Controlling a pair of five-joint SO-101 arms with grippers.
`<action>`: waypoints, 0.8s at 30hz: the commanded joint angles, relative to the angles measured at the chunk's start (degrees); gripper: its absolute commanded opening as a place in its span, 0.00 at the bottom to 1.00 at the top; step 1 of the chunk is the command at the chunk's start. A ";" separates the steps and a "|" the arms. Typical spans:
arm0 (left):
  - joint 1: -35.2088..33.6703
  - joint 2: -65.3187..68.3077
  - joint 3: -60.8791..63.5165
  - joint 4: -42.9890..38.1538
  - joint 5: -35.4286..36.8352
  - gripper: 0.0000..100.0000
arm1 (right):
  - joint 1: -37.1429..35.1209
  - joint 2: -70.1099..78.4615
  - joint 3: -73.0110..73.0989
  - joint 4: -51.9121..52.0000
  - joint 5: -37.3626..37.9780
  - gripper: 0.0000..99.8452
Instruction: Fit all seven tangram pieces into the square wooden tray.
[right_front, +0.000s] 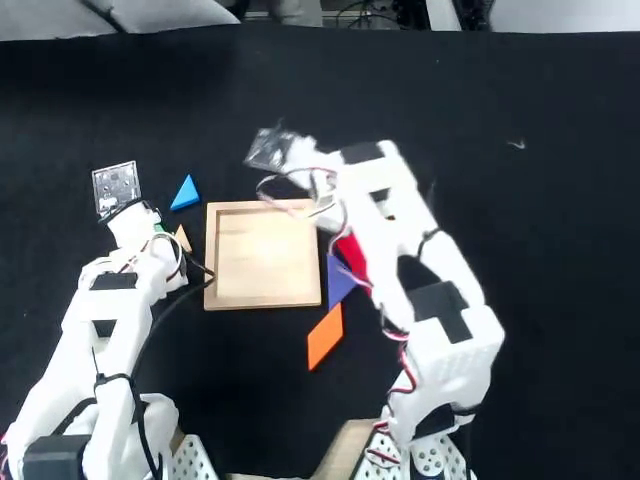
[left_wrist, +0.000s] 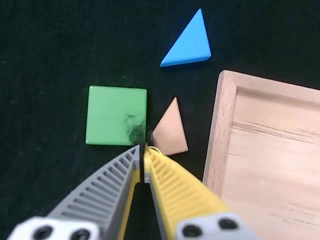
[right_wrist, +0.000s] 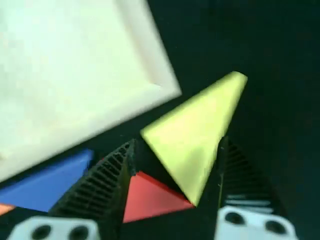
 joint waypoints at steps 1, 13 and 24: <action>0.13 -0.18 -1.98 -0.88 0.62 0.03 | 1.49 1.45 -4.53 -0.97 0.79 0.25; 0.13 -0.09 -1.98 -0.97 0.62 0.03 | -0.44 7.43 -4.44 -2.99 0.62 0.31; 0.13 -0.09 -1.98 -0.97 0.62 0.03 | 0.44 12.00 -7.52 -2.81 0.53 0.27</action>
